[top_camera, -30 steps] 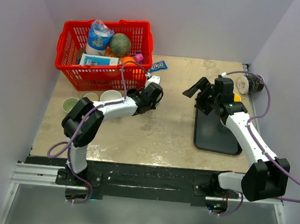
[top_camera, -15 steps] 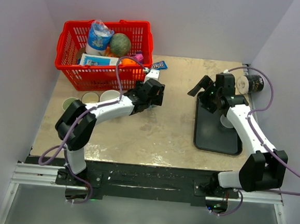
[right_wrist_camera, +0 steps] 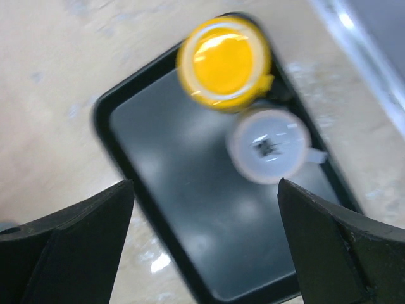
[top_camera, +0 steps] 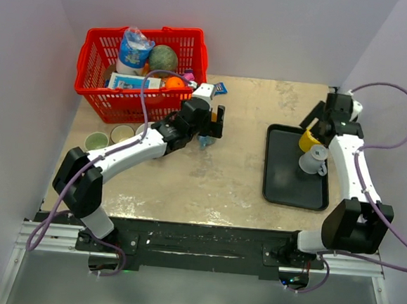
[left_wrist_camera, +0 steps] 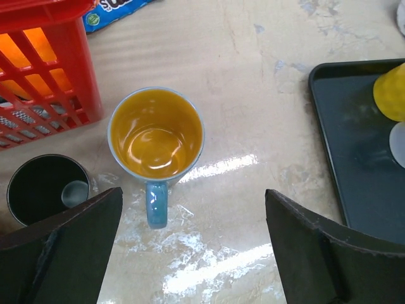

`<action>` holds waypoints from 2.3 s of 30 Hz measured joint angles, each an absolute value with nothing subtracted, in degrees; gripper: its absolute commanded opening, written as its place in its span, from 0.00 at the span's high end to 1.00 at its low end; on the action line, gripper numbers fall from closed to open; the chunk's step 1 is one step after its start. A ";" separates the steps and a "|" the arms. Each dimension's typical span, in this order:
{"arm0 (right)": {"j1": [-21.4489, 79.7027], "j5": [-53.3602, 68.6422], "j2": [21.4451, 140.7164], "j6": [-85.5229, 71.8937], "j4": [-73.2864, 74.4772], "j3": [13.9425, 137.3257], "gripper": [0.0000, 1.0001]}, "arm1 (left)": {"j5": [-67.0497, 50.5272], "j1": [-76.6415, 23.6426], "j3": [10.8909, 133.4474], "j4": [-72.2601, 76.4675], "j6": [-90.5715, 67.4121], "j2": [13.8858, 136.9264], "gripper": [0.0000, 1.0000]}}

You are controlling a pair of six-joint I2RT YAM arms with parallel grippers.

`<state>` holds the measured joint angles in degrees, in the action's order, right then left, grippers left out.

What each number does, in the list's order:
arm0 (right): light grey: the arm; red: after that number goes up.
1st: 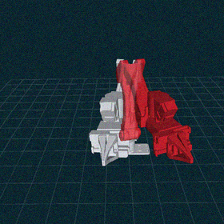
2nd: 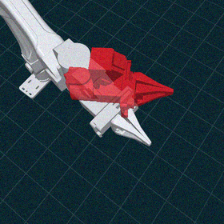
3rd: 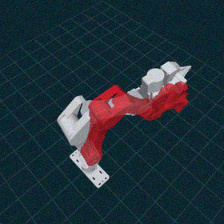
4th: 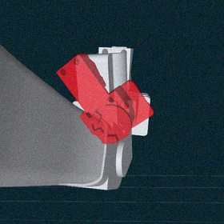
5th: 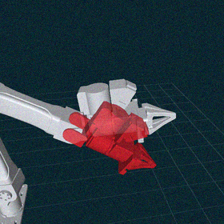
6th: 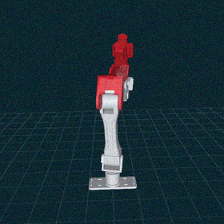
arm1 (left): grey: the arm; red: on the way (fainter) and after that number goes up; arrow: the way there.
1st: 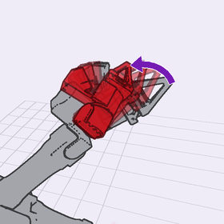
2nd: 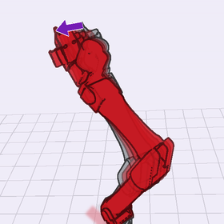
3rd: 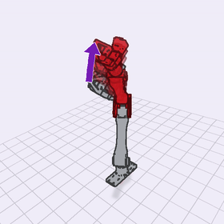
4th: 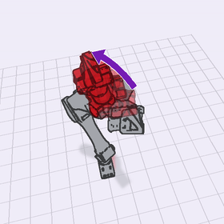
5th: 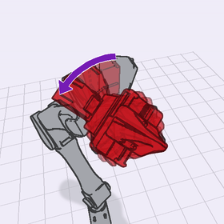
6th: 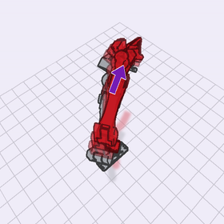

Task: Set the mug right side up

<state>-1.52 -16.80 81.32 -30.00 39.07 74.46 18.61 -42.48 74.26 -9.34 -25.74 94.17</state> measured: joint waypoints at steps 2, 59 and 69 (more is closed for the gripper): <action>-5.61 -18.26 81.36 -29.56 38.94 73.78 0.05 | 16.99 -41.98 74.41 -10.17 -25.71 93.06 0.01; -11.42 1.72 88.53 4.82 20.16 54.83 0.10 | 4.03 -29.26 85.06 -21.78 -25.71 94.15 0.01; -10.83 7.20 80.97 0.30 18.39 50.98 0.11 | 4.05 -29.26 82.11 -20.64 -25.91 93.91 0.01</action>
<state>-10.83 7.20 80.97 0.30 18.39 50.98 4.05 -29.26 82.11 -20.64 -25.91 93.91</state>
